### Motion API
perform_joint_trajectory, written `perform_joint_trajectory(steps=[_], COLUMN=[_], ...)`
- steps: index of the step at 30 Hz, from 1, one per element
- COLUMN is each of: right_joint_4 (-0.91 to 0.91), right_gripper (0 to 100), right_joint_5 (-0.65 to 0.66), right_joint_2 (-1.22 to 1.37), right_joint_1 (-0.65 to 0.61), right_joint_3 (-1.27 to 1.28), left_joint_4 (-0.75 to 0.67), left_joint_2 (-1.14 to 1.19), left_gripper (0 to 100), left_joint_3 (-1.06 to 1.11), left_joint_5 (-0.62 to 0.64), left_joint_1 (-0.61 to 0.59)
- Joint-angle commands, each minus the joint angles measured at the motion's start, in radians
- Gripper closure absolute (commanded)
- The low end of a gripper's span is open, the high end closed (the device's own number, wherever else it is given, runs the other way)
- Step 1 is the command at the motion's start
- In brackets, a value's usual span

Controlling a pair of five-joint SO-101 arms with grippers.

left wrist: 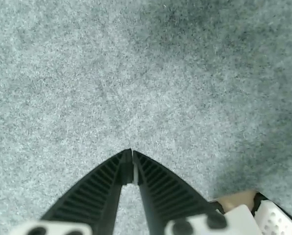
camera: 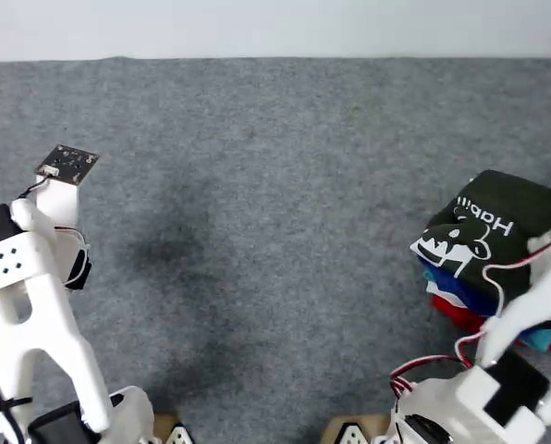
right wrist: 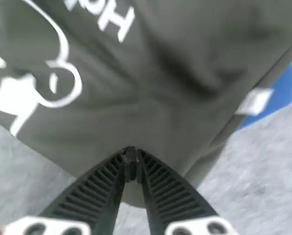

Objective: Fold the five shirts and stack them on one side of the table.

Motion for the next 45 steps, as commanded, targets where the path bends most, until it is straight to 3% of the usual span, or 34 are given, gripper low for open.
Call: perform_joint_trajectory(steps=[1, 7, 17, 27, 38, 45], right_joint_4=[-0.068, -0.061, -0.036, -0.277, -0.213, -0.232], right_gripper=[99.0, 99.0, 99.0, 99.0, 99.0, 99.0], right_joint_5=[0.051, 0.146, 0.094, -0.071, -0.077, -0.075], right_joint_2=[0.038, -0.012, -0.183, 0.077, -0.104, -0.177], right_joint_1=[0.085, 0.13, -0.225, -0.426, -0.355, -0.236], right_joint_3=[0.106, 0.075, -0.025, 0.221, 0.049, -0.063], left_joint_4=[0.011, 0.011, 0.011, 0.011, 0.011, 0.011], left_joint_2=[-0.009, -0.009, -0.009, -0.009, -0.009, -0.009], left_gripper=[99, 99, 99, 99, 99, 99], left_joint_3=[-0.033, -0.035, -0.033, -0.03, -0.031, -0.033], left_joint_5=[-0.002, 0.0, 0.0, 0.002, 0.002, 0.003], left_joint_1=[0.003, 0.003, 0.003, 0.003, 0.005, 0.006])
